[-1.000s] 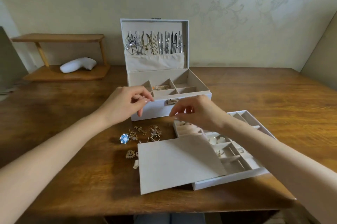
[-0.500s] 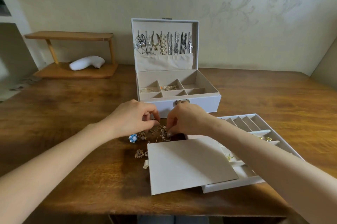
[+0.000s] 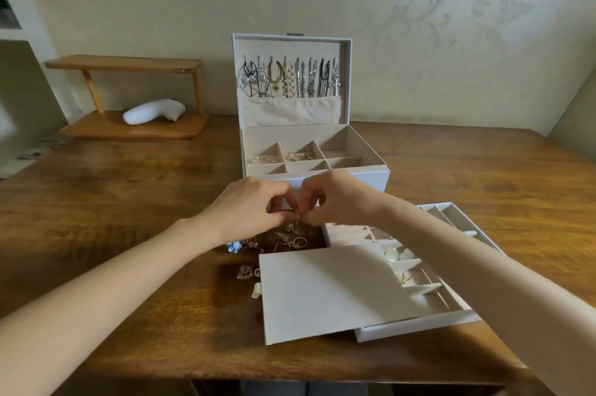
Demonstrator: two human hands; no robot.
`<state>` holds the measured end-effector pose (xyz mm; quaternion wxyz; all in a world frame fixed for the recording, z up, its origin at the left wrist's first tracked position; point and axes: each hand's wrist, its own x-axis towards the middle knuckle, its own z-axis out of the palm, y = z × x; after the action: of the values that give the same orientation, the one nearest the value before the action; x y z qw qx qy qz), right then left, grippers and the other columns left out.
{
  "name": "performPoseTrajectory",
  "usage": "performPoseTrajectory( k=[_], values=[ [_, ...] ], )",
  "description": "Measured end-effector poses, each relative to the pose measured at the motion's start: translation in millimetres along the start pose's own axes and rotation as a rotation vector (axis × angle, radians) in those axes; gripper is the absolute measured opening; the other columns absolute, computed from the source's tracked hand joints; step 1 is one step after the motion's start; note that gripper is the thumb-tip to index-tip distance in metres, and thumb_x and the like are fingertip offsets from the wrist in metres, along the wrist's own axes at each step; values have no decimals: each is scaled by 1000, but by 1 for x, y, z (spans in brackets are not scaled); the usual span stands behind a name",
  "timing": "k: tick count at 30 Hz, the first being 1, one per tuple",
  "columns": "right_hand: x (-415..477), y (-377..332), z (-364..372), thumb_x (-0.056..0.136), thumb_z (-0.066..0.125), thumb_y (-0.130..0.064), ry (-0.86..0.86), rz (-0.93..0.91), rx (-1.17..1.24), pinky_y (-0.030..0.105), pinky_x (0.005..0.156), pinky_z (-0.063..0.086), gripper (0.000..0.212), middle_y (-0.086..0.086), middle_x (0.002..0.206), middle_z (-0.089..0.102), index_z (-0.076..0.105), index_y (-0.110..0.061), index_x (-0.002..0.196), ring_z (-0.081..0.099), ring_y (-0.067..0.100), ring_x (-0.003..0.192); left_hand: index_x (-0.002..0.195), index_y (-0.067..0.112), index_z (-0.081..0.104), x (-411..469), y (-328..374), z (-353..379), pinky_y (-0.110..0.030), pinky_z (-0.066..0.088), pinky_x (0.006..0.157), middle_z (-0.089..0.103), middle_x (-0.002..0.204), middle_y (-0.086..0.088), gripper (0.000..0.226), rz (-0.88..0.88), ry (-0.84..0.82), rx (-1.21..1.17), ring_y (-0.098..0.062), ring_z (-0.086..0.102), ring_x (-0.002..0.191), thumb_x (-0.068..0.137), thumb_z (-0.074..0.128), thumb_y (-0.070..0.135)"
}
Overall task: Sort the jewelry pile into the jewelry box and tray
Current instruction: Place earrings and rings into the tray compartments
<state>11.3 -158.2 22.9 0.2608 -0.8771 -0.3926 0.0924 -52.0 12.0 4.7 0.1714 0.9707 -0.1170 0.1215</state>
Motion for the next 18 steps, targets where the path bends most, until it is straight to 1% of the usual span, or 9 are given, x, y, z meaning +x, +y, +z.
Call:
performPoseTrajectory(
  k=[2, 3, 5, 6, 9, 11, 13, 16, 18],
  values=[
    [0, 1, -8, 74, 72, -5, 35, -15, 125, 14, 54, 35, 15, -4, 65, 60, 66, -18, 72, 44, 1, 52, 89, 28, 68, 3, 2, -1, -17, 31, 53, 51, 63, 15, 6, -4, 17, -103, 0, 46, 57, 83, 69, 29],
    [1, 2, -12, 74, 73, -5, 56, -16, 173, 17, 56, 36, 13, 1, 66, 63, 67, -16, 72, 44, 2, 54, 87, 25, 69, 5, 3, -2, -14, 31, 52, 53, 63, 14, 4, -11, 21, -191, 0, 47, 56, 84, 68, 23],
    [2, 3, -18, 76, 75, -6, 90, -22, 261, 26, 61, 39, 6, 14, 75, 68, 70, -10, 76, 50, 9, 62, 87, 23, 69, 7, 5, -5, -11, 36, 54, 58, 67, 11, 10, -48, 21, -406, 2, 48, 56, 87, 63, 14],
    [2, 5, -21, 77, 74, -5, 108, -25, 315, 26, 63, 41, 4, 15, 77, 69, 70, -7, 78, 52, 10, 65, 88, 21, 68, 8, 6, -7, -10, 36, 53, 58, 68, 11, 12, -79, 16, -509, 2, 48, 54, 89, 61, 11],
    [0, 12, -27, 81, 69, -4, 153, -6, 484, 19, 58, 38, 10, -1, 64, 63, 67, -11, 75, 50, 4, 59, 98, 15, 67, 10, 11, -12, -9, 35, 49, 62, 71, 9, 14, -157, 4, -748, 1, 45, 51, 92, 55, 9],
    [-1, 18, -29, 84, 65, -3, 165, 22, 599, 22, 60, 35, 13, -2, 66, 59, 66, -13, 75, 48, 6, 60, 102, 14, 66, 11, 15, -14, -11, 36, 48, 65, 70, 11, 14, -163, 7, -796, 0, 48, 52, 93, 56, 14],
    [-3, 23, -28, 85, 65, -5, 156, 50, 701, 25, 63, 36, 12, 3, 72, 59, 67, -13, 76, 48, 11, 65, 103, 12, 65, 13, 21, -15, -12, 36, 46, 64, 60, 14, 15, -153, 8, -804, 0, 49, 49, 91, 59, 19],
    [-7, 25, -27, 84, 67, -9, 127, 52, 763, 26, 66, 40, 9, 4, 77, 61, 67, -14, 76, 50, 13, 68, 97, 9, 65, 16, 29, -13, -11, 35, 45, 61, 53, 15, 13, -143, 61, -792, -1, 45, 45, 88, 62, 19],
    [-10, 26, -26, 84, 67, -9, 127, 52, 776, 26, 69, 43, 9, 2, 75, 63, 67, -13, 76, 53, 13, 70, 92, 10, 65, 18, 31, -12, -11, 36, 46, 63, 56, 13, 9, -127, 100, -775, -1, 44, 45, 89, 62, 18]
  ],
)
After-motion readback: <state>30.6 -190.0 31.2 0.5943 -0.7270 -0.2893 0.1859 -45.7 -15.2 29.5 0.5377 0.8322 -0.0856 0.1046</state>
